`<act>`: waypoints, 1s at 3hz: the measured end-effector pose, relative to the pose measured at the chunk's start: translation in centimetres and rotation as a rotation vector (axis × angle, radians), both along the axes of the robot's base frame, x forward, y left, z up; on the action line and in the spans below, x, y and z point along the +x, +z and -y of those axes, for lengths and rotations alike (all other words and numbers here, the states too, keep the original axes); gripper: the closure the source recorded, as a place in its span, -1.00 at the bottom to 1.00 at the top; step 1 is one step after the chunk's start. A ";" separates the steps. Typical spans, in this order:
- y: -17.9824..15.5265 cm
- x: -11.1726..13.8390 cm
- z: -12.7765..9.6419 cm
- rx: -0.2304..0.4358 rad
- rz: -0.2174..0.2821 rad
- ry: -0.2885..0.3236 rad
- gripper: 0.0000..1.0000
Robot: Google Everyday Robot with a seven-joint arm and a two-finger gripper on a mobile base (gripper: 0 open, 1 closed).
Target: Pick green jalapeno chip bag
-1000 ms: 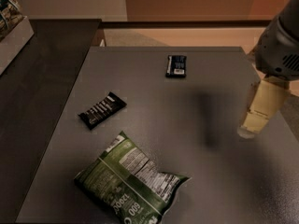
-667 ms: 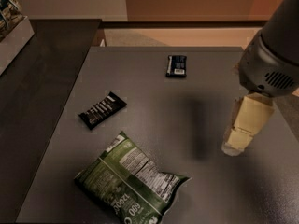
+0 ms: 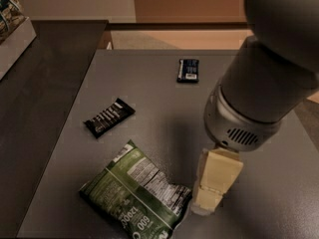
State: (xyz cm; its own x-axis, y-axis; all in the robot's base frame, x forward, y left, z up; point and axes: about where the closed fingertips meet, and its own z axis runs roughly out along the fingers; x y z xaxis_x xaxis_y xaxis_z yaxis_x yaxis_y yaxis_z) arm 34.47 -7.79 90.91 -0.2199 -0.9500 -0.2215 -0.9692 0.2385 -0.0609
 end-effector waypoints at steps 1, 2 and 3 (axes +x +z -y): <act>-1.3 -1.8 -4.2 0.004 -0.012 0.039 -1.00; -2.4 -2.6 -8.0 0.024 -0.015 0.077 -1.00; -4.0 -2.6 -10.5 0.036 -0.029 0.097 -1.00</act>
Offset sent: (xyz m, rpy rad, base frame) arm -0.0305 0.1244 -0.0554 0.0538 0.0543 0.1195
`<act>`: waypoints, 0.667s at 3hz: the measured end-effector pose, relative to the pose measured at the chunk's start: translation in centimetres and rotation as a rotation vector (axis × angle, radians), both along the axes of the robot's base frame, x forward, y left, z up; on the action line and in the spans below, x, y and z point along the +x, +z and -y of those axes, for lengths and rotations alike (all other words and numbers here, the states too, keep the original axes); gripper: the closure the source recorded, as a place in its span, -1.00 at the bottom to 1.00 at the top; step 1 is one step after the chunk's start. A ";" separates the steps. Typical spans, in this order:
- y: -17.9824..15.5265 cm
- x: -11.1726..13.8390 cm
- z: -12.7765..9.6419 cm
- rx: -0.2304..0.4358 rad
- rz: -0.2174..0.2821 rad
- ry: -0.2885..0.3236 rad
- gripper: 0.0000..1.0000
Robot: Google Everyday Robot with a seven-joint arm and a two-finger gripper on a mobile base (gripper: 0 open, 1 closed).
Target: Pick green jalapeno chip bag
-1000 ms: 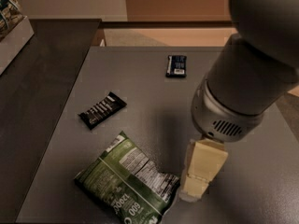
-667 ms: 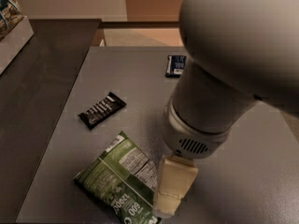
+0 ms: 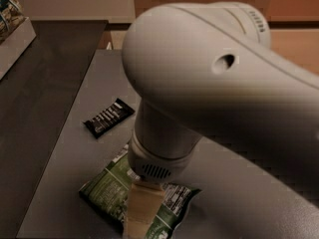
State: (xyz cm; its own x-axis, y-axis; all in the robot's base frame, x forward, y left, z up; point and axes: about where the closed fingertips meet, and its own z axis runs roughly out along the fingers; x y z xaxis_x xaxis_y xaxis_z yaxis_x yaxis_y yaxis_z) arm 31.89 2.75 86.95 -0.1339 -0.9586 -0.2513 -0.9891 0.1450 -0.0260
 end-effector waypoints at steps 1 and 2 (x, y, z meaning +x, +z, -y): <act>-1.6 0.4 -0.9 0.006 -0.008 0.003 -1.00; -2.7 0.8 -1.0 0.003 -0.018 -0.002 -1.00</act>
Offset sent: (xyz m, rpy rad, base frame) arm 0.0134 0.0068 -0.0474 -0.0044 0.0487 -0.0127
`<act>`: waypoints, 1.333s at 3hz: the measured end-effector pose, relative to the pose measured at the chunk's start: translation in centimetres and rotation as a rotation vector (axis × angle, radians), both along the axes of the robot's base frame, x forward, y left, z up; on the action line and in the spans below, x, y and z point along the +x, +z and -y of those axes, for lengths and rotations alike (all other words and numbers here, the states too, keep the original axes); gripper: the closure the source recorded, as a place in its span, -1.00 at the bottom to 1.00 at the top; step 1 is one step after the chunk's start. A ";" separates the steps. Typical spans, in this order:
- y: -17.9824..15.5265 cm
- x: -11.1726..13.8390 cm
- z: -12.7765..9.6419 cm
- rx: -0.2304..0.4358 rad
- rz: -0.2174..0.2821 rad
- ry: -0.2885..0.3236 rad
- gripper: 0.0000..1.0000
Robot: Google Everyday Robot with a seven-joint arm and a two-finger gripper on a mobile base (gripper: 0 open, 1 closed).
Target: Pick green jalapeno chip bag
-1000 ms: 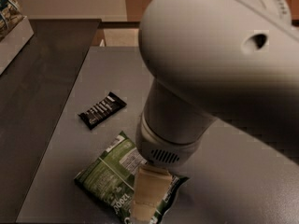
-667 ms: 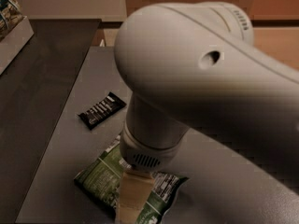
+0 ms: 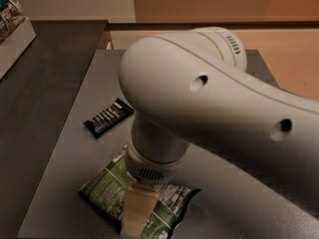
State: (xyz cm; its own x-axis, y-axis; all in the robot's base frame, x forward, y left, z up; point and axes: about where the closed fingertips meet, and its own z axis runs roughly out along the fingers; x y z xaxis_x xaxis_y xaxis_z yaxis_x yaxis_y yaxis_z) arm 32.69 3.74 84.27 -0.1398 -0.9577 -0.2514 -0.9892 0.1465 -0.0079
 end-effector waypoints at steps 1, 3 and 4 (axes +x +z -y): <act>-0.5 0.2 0.1 -0.012 0.000 -0.004 -0.63; 0.6 0.3 -0.1 -0.035 0.013 0.026 0.31; 2.4 0.7 -0.5 -0.031 0.046 0.066 0.76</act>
Offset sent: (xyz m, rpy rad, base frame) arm 0.0034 -0.0039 -0.0087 -0.0445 0.0156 0.0116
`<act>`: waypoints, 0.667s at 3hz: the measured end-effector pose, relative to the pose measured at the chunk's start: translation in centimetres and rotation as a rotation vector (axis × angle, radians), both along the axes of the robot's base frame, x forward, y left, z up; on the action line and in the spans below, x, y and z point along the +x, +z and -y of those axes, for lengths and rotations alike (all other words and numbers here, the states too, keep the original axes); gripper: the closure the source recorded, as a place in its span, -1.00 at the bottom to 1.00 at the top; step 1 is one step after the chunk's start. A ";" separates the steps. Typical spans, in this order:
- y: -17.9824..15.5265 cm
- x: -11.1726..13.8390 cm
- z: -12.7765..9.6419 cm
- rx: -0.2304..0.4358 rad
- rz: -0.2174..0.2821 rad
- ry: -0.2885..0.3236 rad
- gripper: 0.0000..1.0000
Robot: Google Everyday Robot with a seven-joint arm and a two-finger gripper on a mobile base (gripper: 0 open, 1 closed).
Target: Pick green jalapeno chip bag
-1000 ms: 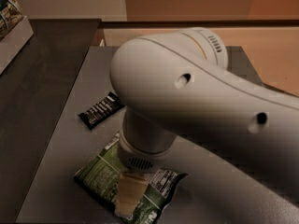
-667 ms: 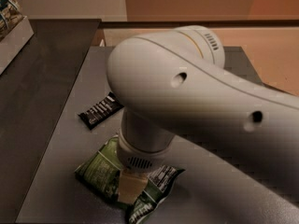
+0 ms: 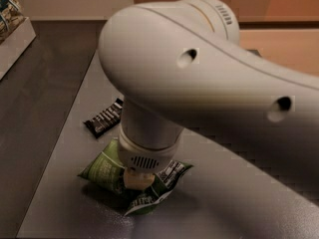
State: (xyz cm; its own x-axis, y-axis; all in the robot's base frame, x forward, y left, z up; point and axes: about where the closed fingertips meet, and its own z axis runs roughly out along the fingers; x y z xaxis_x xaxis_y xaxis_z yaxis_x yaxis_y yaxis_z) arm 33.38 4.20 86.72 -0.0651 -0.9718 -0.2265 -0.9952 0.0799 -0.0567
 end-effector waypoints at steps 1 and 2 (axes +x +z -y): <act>3.2 1.6 0.5 0.042 0.049 0.052 1.00; 7.0 3.6 1.7 0.083 0.110 0.117 1.00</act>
Offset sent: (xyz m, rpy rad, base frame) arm 0.0696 -0.0410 0.1078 0.1376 -0.1558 0.2020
